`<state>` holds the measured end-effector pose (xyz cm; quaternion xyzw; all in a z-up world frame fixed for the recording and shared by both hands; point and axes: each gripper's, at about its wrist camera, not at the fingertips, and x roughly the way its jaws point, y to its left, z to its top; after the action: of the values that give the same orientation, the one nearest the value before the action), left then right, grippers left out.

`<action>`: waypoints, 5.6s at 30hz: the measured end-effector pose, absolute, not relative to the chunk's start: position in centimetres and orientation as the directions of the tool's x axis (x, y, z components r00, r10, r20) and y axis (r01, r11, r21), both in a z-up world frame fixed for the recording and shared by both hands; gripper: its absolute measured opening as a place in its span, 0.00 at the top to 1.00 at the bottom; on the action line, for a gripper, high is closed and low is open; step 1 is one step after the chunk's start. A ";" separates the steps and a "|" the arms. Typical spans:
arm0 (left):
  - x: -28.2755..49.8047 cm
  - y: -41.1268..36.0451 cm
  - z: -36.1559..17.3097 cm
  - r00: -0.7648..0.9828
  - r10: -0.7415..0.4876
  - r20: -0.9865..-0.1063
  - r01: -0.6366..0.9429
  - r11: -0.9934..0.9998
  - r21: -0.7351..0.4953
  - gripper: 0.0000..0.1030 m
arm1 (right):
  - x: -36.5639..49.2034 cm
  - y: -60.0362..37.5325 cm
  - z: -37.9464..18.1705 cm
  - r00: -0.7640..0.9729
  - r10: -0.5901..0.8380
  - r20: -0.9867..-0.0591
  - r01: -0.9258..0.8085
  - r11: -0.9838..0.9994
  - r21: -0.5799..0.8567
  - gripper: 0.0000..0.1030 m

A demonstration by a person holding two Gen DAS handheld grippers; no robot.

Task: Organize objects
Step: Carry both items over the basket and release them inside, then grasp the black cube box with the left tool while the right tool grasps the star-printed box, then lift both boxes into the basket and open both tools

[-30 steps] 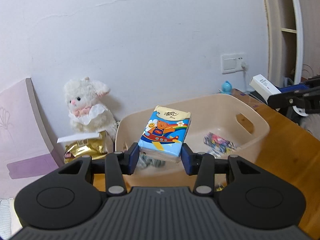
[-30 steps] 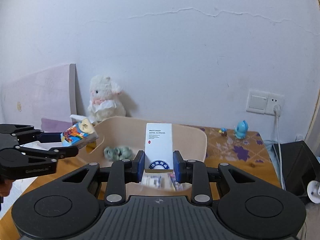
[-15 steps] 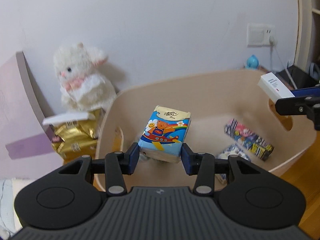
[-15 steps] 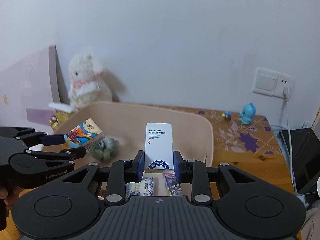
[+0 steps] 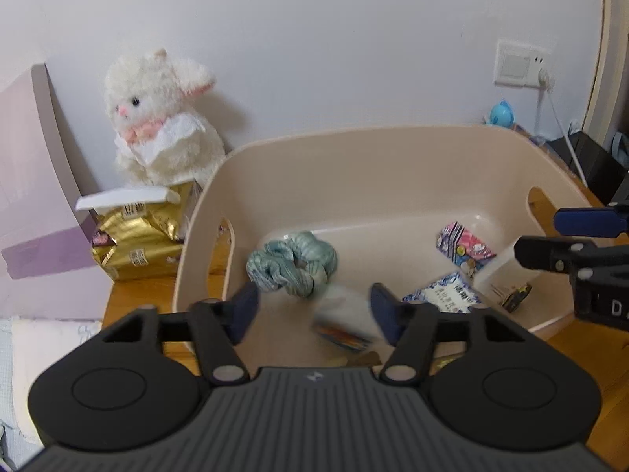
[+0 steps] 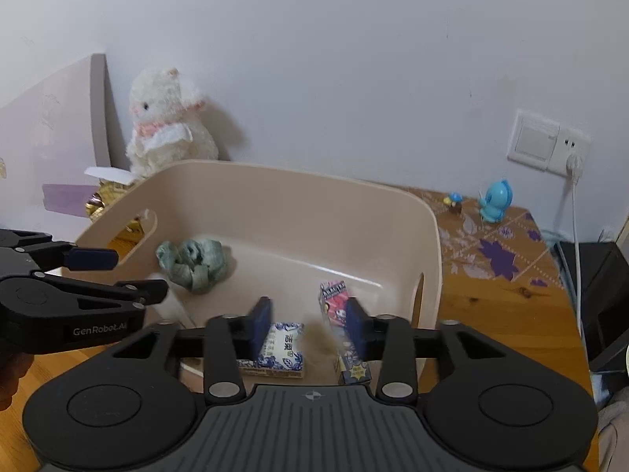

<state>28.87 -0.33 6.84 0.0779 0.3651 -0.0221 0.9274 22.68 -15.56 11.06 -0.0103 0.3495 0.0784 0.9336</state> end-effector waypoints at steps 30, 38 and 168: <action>17.6 -2.2 5.3 0.734 -0.020 -0.679 0.114 0.989 0.093 0.22 | 11.1 -19.7 7.1 0.711 0.089 -0.698 -0.094 0.995 0.031 0.22; 17.7 -5.4 2.1 0.688 -0.075 -0.722 0.138 0.990 0.029 0.23 | 10.4 -20.2 4.6 0.674 0.066 -0.736 -0.066 0.997 0.029 0.22; 29.7 -0.2 7.8 0.746 0.010 -0.666 0.068 0.994 0.091 0.26 | 22.0 -14.7 11.1 0.746 0.112 -0.656 -0.125 0.992 0.027 0.30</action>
<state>29.74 -0.21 7.84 0.0547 0.3560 -0.0153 0.9328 22.01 -14.68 11.09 -0.0095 0.3504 0.0633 0.9344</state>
